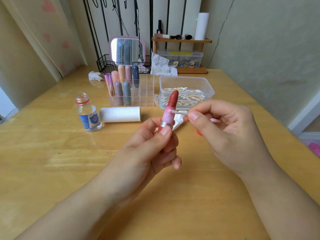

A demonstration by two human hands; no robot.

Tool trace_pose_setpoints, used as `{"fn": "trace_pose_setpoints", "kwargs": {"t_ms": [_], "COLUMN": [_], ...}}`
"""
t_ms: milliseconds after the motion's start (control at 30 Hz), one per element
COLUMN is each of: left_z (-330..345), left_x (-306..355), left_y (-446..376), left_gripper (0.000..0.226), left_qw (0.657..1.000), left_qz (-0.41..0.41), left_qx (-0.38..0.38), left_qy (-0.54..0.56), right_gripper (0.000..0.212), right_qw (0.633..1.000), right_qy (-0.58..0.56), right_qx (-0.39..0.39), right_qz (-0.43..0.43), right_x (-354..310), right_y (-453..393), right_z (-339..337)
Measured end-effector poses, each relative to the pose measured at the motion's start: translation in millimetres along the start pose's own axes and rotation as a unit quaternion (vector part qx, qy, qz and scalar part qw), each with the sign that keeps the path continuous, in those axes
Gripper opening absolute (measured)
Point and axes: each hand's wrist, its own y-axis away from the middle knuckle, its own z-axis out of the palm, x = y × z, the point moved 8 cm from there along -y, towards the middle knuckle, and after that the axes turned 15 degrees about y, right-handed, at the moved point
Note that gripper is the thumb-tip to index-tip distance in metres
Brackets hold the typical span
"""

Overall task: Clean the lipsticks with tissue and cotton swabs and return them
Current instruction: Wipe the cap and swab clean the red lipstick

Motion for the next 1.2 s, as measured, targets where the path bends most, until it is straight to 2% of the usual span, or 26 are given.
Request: {"fn": "trace_pose_setpoints", "kwargs": {"t_ms": [167,333,600,1200], "left_z": [-0.4,0.5,-3.0,-1.8], "left_x": [1.4,0.5,-2.9,0.3], "left_y": [1.7,0.2,0.1,-0.4], "left_gripper": [0.012,0.018,0.027,0.030], "left_qw": [1.000,1.000,1.000,1.000], "left_qz": [0.014,0.020,0.015,0.013], "left_qx": [0.003,-0.012,0.005,0.000], "left_qy": [-0.015,-0.019,-0.022,0.002], "right_gripper": [0.013,0.017,0.018,0.017], "right_qw": [1.000,1.000,1.000,1.000], "right_qy": [0.020,0.005,-0.001,-0.010], "right_qx": [0.005,0.014,0.009,-0.003], "right_qz": [-0.003,0.012,0.015,0.008], "right_x": [-3.0,1.9,2.6,0.6], "right_y": [1.0,-0.5,-0.4,-0.8], "right_z": [1.0,-5.1,-3.7,-0.9]}}
